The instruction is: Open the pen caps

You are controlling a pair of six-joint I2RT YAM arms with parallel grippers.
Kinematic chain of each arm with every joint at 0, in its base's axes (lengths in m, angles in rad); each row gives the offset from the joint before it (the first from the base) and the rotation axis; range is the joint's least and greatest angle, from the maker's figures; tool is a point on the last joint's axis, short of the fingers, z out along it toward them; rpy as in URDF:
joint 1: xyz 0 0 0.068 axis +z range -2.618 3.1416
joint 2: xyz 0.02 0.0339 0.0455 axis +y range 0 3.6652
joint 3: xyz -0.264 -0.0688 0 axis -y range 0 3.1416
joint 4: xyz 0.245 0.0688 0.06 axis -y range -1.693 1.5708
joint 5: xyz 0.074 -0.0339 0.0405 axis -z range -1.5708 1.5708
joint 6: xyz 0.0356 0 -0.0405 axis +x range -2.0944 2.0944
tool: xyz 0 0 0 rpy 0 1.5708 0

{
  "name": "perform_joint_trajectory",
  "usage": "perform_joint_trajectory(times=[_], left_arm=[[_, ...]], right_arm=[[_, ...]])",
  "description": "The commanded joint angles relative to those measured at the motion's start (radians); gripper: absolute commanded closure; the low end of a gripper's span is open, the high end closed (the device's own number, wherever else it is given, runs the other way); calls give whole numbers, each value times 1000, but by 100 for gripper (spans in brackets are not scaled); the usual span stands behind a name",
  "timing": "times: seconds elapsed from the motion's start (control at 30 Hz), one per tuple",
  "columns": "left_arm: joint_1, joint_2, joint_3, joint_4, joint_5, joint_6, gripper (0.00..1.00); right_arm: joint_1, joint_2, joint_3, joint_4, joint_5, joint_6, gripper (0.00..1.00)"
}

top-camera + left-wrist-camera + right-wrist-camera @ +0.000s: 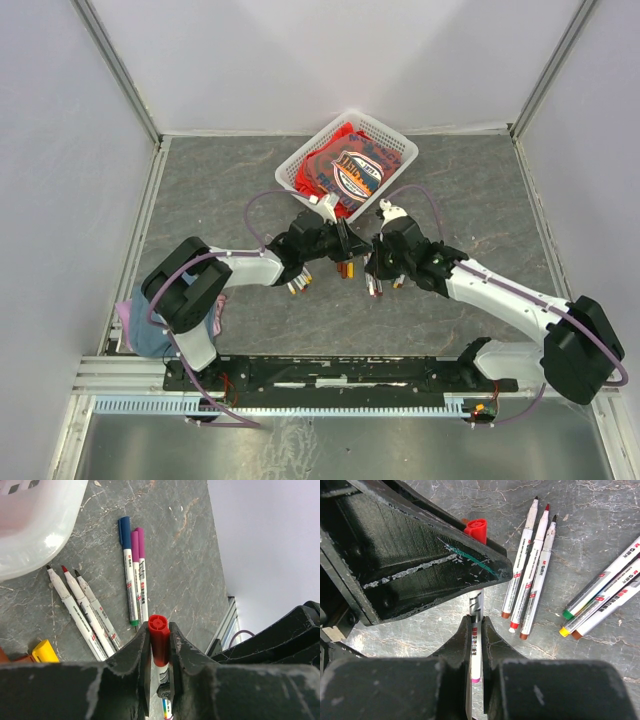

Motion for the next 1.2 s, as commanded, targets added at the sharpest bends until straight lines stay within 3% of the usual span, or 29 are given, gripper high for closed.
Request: perform_joint_trajectory(times=[0.0,0.07,0.2,0.37,0.63,0.73,0.83,0.97,1.17], left_arm=[[3,-6,12,69,34,-2,97],[3,-8,1,107,54,-6,97],[7,-1,-24,201,104,-24,97],[10,9,-40,317,163,-57,97],[45,43,-83,533,230,-170,97],[64,76,-89,613,252,-223,97],[84,93,-98,677,260,-274,97],[93,50,-98,565,199,-221,97],[68,-76,23,61,-103,-9,97]], right_arm=[[5,-24,50,10,42,-25,98],[5,-42,42,19,43,-28,92],[4,-72,25,55,12,-29,70],[-10,-77,6,103,-51,-18,65],[-78,-109,-47,165,-159,10,70],[-105,-117,-67,185,-197,13,80],[-120,-103,-79,205,-225,14,98],[-120,-57,-48,146,-192,-21,99],[-102,-30,18,1,-28,-79,99]])
